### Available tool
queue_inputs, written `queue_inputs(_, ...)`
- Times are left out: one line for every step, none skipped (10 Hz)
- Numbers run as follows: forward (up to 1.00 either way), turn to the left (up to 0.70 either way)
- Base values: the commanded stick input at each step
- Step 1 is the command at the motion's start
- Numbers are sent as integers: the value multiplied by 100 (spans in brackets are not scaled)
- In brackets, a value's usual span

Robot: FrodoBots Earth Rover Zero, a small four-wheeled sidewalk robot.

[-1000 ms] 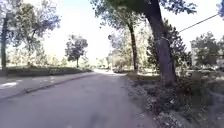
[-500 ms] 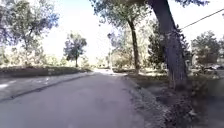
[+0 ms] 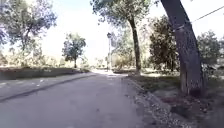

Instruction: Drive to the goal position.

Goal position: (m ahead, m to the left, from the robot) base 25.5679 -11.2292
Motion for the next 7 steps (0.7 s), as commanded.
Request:
queue_inputs(85, 0)
queue_inputs(85, 0)
queue_inputs(85, 0)
queue_inputs(85, 0)
queue_inputs(85, 0)
queue_inputs(85, 0)
queue_inputs(85, 0)
